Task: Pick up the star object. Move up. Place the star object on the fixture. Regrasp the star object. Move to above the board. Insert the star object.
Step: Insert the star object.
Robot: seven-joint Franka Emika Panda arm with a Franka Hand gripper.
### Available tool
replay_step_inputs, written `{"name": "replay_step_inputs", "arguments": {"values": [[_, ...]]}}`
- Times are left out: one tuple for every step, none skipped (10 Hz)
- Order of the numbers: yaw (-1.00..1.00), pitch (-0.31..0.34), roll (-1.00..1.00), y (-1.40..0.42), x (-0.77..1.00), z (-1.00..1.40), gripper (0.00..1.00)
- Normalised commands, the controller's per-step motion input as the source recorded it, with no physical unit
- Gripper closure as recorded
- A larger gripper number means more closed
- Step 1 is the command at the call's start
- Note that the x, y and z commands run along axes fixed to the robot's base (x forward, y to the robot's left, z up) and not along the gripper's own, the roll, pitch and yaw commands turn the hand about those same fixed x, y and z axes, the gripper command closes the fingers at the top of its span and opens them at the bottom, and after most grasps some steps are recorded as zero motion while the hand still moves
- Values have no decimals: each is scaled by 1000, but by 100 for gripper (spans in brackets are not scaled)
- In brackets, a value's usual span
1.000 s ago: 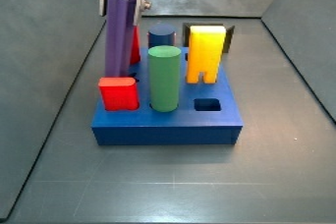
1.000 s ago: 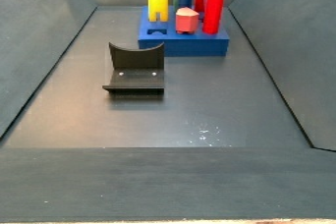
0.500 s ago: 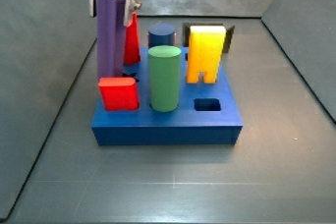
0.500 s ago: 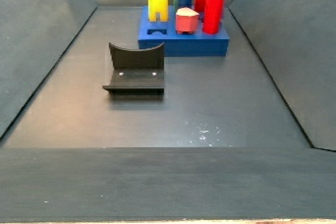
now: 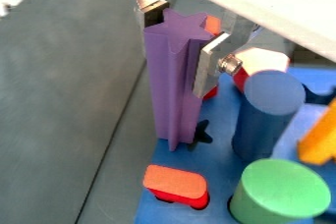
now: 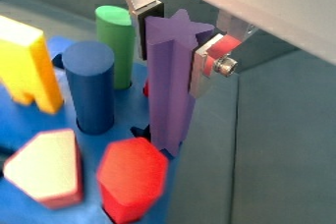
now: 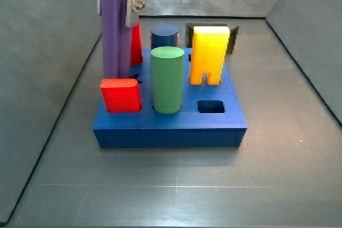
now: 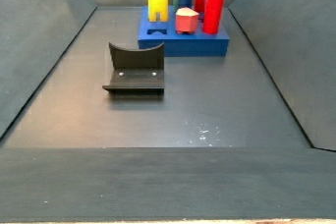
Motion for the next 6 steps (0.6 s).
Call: {"name": "replay_step_inputs", "arguments": {"values": [[-611, -137, 16, 177, 403, -457, 100], [-491, -56, 107, 234, 200, -429, 100], [-157, 0, 64, 117, 0, -246, 100], [-26, 13, 0, 83, 0, -63, 100], [-66, 0, -9, 0, -143, 120, 100], [-74, -3, 0, -103, -29, 454, 100]]}}
